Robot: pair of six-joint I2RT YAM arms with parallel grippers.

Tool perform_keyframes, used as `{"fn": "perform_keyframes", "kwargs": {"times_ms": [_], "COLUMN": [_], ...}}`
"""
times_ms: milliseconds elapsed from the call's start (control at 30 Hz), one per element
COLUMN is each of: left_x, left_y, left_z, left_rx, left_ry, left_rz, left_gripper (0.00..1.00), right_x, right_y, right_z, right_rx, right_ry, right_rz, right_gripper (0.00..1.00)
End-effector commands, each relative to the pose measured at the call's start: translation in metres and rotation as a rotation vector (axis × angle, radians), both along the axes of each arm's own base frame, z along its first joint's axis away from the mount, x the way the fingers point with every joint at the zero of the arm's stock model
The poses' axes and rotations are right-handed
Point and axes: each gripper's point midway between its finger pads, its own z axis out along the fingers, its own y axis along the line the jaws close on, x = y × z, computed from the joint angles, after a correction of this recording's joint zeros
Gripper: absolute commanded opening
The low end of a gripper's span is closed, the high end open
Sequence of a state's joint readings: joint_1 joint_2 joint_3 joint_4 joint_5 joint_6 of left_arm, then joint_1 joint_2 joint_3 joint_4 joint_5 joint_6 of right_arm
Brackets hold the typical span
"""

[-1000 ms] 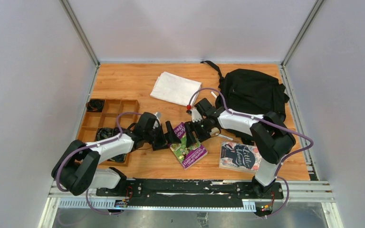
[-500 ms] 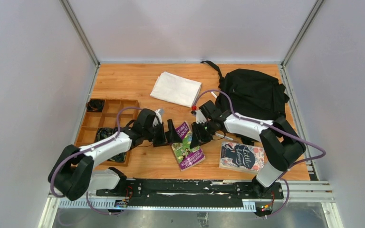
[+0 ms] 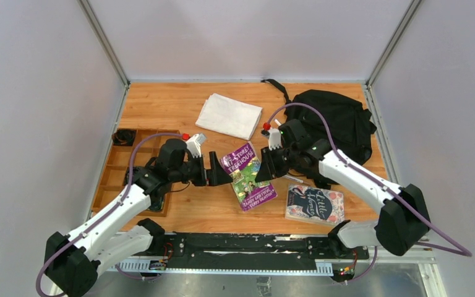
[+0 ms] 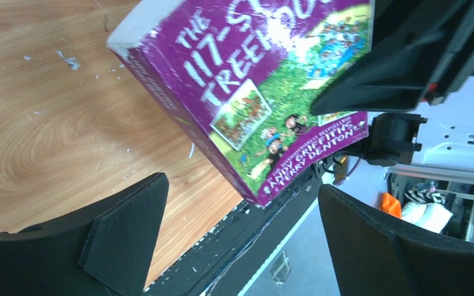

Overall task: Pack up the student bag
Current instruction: Pick up the book from the center of the board.

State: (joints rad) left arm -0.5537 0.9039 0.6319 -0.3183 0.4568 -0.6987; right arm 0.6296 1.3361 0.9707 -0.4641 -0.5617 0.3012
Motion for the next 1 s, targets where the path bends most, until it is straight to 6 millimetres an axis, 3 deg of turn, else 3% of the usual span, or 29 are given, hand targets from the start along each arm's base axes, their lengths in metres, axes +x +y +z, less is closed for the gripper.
{"fn": "perform_keyframes", "kwargs": {"times_ms": [0, 100, 300, 433, 500, 600, 633, 667, 733, 767, 833, 967], "left_x": [0.0, -0.012, -0.004, 0.0, 0.005, 0.014, 0.018, 0.021, 0.028, 0.032, 0.04, 0.059], "left_y": [-0.006, -0.026, -0.032, -0.034, -0.034, -0.036, -0.037, -0.038, -0.039, -0.039, -0.039, -0.038], "left_z": [0.017, 0.037, 0.042, 0.054, 0.056, 0.053, 0.053, 0.054, 0.061, 0.066, 0.081, 0.116], "left_rx": [-0.07, -0.231, -0.286, -0.327, -0.325, -0.311, -0.31, -0.308, -0.313, -0.317, -0.328, -0.375], "left_ry": [-0.022, -0.051, -0.065, -0.09, -0.097, -0.085, -0.081, -0.078, -0.09, -0.102, -0.131, -0.179], "left_rz": [-0.024, -0.154, -0.136, -0.115, -0.093, -0.064, -0.055, -0.046, -0.026, -0.01, 0.018, 0.099], "left_gripper": [1.0, 0.99, 0.97, 0.88, 0.69, 0.21, 0.06, 0.0, 0.0, 0.0, 0.0, 0.0], "right_x": [-0.007, -0.013, -0.023, -0.025, -0.025, -0.024, -0.022, -0.02, -0.012, -0.007, 0.007, 0.012], "right_y": [0.008, 0.011, 0.022, 0.029, 0.03, 0.028, 0.026, 0.022, 0.009, 0.0, -0.024, -0.061], "right_z": [0.06, 0.075, 0.094, 0.092, 0.088, 0.08, 0.077, 0.075, 0.072, 0.071, 0.077, 0.089], "right_rx": [0.151, 0.198, 0.313, 0.35, 0.35, 0.332, 0.316, 0.293, 0.248, 0.234, 0.241, 0.301], "right_ry": [-0.084, -0.096, -0.063, -0.02, 0.001, 0.016, 0.015, 0.016, 0.017, 0.015, -0.002, -0.052], "right_rz": [0.059, 0.085, 0.133, 0.14, 0.135, 0.115, 0.096, 0.071, -0.005, -0.053, -0.18, -0.392], "right_gripper": [0.0, 0.0, 0.0, 0.0, 0.0, 0.01, 0.1, 0.26, 0.58, 0.66, 0.7, 0.82]}}
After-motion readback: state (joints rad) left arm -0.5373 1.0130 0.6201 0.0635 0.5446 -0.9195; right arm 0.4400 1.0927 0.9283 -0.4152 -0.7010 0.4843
